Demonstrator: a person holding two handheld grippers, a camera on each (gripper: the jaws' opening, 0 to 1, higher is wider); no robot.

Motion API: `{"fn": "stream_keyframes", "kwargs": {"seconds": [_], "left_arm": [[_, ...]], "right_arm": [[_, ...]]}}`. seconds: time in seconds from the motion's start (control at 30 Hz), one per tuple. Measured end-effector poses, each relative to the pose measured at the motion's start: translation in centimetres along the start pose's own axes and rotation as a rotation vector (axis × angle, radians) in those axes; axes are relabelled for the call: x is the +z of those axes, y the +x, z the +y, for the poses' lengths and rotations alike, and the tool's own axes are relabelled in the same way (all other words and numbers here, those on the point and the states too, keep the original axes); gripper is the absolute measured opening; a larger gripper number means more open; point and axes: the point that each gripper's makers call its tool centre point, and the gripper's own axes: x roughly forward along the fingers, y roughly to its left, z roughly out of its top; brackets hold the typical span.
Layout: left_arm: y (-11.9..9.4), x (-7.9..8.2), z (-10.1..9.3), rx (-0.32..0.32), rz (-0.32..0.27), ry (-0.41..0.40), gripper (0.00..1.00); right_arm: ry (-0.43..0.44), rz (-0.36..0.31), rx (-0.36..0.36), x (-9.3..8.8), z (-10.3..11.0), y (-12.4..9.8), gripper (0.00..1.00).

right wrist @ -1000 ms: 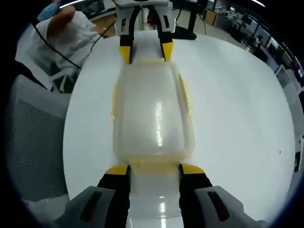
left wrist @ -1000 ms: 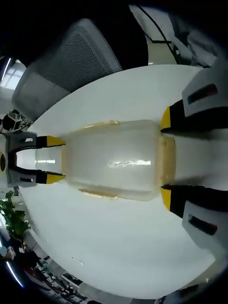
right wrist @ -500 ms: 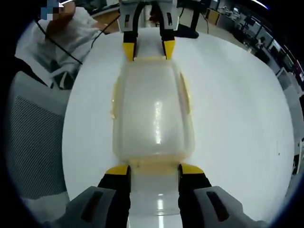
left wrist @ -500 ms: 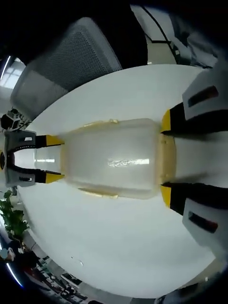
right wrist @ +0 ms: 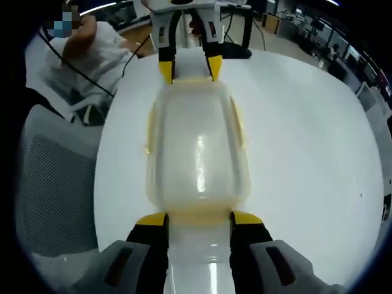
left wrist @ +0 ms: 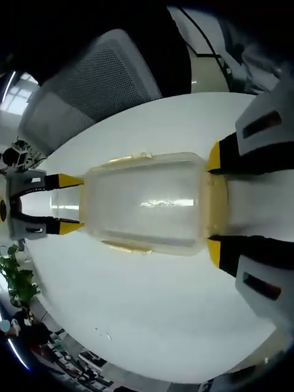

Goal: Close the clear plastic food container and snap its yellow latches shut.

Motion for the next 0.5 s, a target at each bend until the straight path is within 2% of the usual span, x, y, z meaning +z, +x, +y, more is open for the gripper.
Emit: {"fn": "stream_keyframes", "kwargs": {"seconds": [0.23, 0.33, 0.5], "left_arm": [[-1.2, 0.2, -0.2, -0.007, -0.005, -0.021, 0.37], [-1.6, 0.6, -0.1, -0.005, -0.029, -0.044, 0.37], [-2.4, 1.0, 0.3, 0.010, -0.027, -0.031, 0.37]], "right_arm": [[-0.017, -0.015, 0.001, 0.8, 0.1, -1.2, 0.38], [-0.031, -0.019, -0.008, 0.8, -0.5, -1.8, 0.37], [-0.023, -0.041, -0.004, 1.5, -0.6, -3.3, 0.38]]}}
